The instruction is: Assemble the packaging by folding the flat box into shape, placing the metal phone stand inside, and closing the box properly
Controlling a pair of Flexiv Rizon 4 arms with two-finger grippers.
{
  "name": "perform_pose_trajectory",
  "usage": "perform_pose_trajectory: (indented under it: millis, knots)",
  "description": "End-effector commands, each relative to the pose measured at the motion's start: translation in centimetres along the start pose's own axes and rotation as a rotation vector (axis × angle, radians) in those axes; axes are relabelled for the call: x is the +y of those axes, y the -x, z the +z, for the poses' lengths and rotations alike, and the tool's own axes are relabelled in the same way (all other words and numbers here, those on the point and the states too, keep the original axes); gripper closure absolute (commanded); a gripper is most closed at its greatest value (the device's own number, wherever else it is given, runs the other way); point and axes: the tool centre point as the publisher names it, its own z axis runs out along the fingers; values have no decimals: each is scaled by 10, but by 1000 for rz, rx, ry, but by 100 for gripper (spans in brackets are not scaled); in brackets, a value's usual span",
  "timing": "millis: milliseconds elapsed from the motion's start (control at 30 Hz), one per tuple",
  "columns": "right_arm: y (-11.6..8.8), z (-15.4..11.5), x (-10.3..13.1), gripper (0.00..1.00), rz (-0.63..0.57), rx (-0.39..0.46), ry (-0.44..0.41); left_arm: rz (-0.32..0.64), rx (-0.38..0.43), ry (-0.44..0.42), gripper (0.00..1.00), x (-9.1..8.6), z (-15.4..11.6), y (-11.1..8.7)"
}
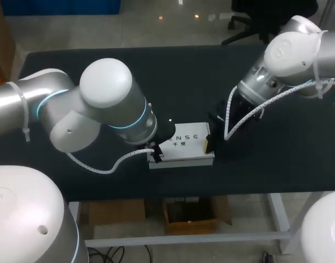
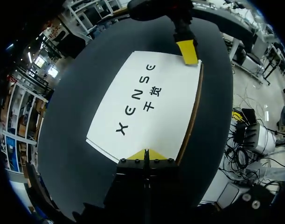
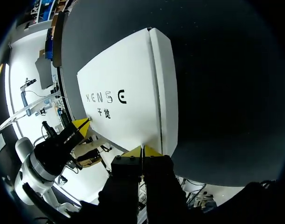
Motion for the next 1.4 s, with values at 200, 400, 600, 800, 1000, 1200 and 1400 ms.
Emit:
perform_pose_trajectory:
  millis: [200,400,600,800,1000,1200,1400]
  knots:
    - [10,13,11,100,11,12,-30,-14,15,5,100,2,15,-2]
    - [6,10,7,100,-2,19,-22,-21,12,-2,100,3,10,-2]
    - [-5,-3,-6,100,-38,20,22,-1,-32,-15,100,-2,-7,-5]
    - [-8,-5,-9,100,-49,14,34,10,-40,-17,100,-5,-10,-5]
    - [0,6,1,100,-26,12,9,8,-16,-8,100,-4,2,-4]
    - [11,16,11,100,-3,22,-22,-3,6,0,100,-1,9,-4]
    - [7,6,2,100,-25,33,4,9,-39,-14,100,-6,-12,-8]
